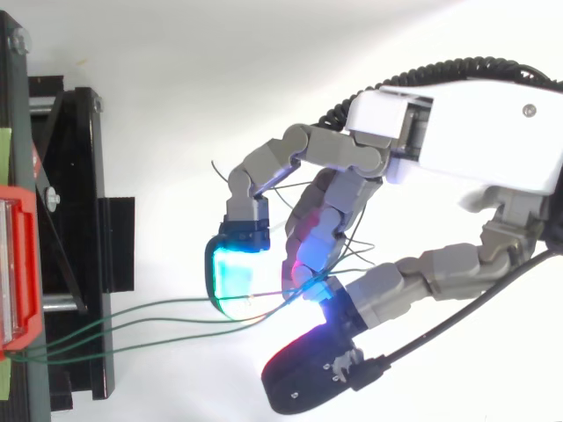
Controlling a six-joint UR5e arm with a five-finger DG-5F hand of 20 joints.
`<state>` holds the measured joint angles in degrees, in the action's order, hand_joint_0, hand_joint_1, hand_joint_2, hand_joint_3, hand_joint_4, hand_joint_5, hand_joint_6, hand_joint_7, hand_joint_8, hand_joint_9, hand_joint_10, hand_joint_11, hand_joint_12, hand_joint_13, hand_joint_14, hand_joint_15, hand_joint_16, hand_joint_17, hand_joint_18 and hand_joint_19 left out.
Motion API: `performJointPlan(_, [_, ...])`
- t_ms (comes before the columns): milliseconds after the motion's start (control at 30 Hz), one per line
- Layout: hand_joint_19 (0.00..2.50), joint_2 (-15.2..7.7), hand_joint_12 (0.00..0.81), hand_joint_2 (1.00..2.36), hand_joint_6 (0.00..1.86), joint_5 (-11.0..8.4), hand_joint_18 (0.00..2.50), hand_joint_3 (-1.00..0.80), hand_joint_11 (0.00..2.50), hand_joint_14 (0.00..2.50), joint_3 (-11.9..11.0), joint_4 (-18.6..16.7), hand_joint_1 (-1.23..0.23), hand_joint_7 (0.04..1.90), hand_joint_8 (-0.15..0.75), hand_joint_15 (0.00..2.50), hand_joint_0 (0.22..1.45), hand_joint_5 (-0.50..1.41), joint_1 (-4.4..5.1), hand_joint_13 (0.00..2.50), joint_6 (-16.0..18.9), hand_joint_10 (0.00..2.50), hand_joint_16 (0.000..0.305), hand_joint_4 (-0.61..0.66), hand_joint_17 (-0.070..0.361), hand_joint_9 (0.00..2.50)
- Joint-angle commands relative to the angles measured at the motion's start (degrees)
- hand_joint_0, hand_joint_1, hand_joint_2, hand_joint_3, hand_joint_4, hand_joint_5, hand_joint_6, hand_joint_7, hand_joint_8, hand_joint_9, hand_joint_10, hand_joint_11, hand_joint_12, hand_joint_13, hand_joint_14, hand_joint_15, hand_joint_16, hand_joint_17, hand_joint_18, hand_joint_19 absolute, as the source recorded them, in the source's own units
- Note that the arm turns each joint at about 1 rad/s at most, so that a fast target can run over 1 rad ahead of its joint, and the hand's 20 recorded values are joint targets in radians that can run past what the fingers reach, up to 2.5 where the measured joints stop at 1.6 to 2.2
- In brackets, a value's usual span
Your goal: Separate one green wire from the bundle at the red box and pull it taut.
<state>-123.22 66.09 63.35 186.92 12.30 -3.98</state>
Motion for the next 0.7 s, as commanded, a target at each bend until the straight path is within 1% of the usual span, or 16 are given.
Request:
performJointPlan(0, [0.64, 0.0, 0.363, 1.00, 0.84, 0.00, 0.63, -0.50, 1.17, 0.03, -0.2, 0.1, -0.79, 0.98, 0.257, 0.64, 0.58, -0.14, 0.00, 0.83, 0.2, 0.02, 0.049, 0.11, 0.109, 1.26])
performJointPlan(200, [0.64, 0.0, 0.369, 1.00, 0.82, 0.00, 0.63, -0.50, 1.13, 0.02, -0.3, 0.1, -0.68, 0.99, 0.271, 0.63, 0.53, -0.14, 0.00, 0.82, 0.2, 0.02, 0.051, 0.11, 0.115, 1.27])
performJointPlan(300, [0.64, 0.0, 0.371, 1.00, 0.82, 0.00, 0.62, -0.50, 1.11, 0.02, -0.5, 0.1, -0.66, 0.99, 0.268, 0.63, 0.53, -0.13, 0.00, 0.82, 0.2, 0.02, 0.051, 0.12, 0.115, 1.27])
performJointPlan(467, [0.65, 0.0, 0.362, 1.00, 0.82, 0.00, 0.62, -0.49, 1.10, 0.02, -0.5, 0.1, -0.57, 1.02, 0.263, 0.63, 0.55, -0.13, 0.00, 0.83, 0.2, 0.03, 0.050, 0.10, 0.112, 1.30])
performJointPlan(567, [0.65, 0.0, 0.361, 1.00, 0.83, 0.00, 0.62, -0.44, 1.10, 0.02, -0.5, 0.2, -0.58, 1.05, 0.261, 0.62, 0.58, -0.13, 0.00, 0.84, 0.2, 0.03, 0.049, 0.09, 0.109, 1.32])
performJointPlan(667, [0.66, 0.0, 0.357, 1.01, 0.84, 0.00, 0.62, -0.37, 1.10, 0.02, -0.4, 0.1, -0.61, 1.07, 0.258, 0.62, 0.60, -0.12, 0.00, 0.85, 0.2, 0.03, 0.048, 0.08, 0.107, 1.33])
